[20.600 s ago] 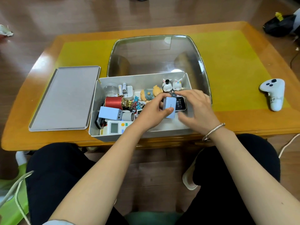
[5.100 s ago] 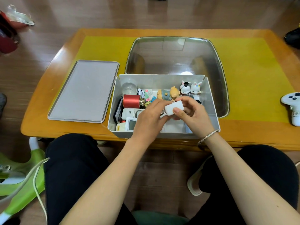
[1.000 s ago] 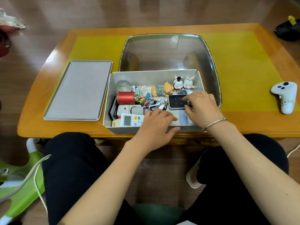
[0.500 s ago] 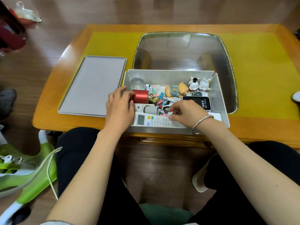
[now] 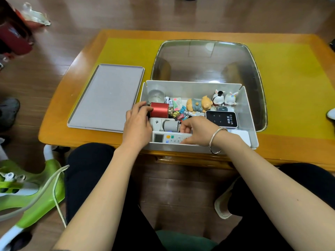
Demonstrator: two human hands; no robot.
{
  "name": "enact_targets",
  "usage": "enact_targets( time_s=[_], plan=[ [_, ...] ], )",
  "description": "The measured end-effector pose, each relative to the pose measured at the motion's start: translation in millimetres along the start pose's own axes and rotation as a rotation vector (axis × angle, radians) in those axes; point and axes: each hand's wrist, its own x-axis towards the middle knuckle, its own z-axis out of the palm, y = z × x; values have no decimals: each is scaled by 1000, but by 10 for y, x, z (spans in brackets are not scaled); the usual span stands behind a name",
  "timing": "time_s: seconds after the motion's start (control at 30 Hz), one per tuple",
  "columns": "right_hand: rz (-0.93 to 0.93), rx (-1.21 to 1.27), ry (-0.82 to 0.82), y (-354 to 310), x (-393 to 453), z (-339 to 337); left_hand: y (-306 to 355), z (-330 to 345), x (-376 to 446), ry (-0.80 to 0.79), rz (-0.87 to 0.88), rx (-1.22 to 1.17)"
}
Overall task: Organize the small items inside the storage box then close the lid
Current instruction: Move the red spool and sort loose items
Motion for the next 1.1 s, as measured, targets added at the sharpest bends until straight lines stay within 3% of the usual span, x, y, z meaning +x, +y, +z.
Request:
enact_targets(
  time_s=[0.13,0.27,0.43,0.53,0.8,1.0,1.1],
  plan=[
    [62,76,39,102,-101,-111,3,-16,-4,19,24,-9],
    [30,116,-12,127,-181,-125,-20,-45,73,77,111,189],
    [69,204,-37,116,-161,-182,33,-23,315,-98,214,308],
    [130,203,63,199,-82,-232,35,31,403,-175,235,364],
    [148,149,203,250,172,-240,36,-27,637,-435,130,351],
    [158,74,284,193,357,-210,59,-102,716,-426,183,427],
    [202,21,319,174,474,-227,61,-176,641,-393,194,303]
  ],
)
